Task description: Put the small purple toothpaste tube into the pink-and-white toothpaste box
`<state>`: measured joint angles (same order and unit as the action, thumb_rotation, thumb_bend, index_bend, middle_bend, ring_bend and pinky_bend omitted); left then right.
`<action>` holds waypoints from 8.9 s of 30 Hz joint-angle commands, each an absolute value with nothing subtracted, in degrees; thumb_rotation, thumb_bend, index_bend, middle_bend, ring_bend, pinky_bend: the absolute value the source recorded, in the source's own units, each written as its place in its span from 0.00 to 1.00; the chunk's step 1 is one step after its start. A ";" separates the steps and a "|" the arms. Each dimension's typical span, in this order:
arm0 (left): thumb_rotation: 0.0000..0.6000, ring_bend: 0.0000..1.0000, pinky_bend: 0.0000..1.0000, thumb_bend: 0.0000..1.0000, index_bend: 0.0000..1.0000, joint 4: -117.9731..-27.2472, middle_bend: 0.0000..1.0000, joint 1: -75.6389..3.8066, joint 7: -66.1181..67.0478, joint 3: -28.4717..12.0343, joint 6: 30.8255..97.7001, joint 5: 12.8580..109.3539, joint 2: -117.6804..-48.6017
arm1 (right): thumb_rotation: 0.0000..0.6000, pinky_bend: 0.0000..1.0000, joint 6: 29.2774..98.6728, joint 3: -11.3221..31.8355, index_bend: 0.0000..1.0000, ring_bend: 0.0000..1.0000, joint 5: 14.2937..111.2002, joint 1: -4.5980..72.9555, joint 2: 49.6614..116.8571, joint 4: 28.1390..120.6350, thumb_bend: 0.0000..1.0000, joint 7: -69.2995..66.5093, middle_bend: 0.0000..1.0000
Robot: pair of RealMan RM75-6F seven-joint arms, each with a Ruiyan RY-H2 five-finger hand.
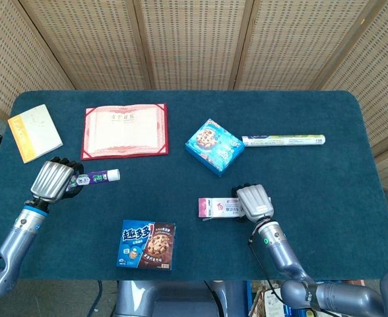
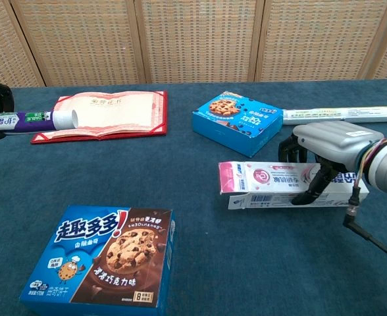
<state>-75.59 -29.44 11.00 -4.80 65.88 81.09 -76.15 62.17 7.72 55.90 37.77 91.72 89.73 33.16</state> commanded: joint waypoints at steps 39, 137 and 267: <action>1.00 0.44 0.41 0.47 0.86 -92.76 0.64 -35.12 10.84 -7.45 60.77 83.08 -67.44 | 1.00 0.48 66.31 16.28 0.63 0.41 45.59 43.53 88.91 105.30 0.18 35.60 0.53; 1.00 0.44 0.41 0.47 0.86 -113.27 0.64 -50.05 42.78 -8.33 53.23 53.92 -66.35 | 1.00 0.49 67.10 13.78 0.63 0.43 46.28 47.52 91.29 106.45 0.18 32.52 0.53; 1.00 0.00 0.00 0.42 0.18 -98.80 0.00 -23.24 5.56 -1.78 80.31 90.21 -64.46 | 1.00 0.49 64.58 11.08 0.65 0.44 68.24 25.53 75.29 94.07 0.18 5.62 0.53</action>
<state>-98.82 -23.26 5.57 -1.77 80.32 90.20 -64.48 64.33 13.75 67.94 25.60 76.10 94.12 0.87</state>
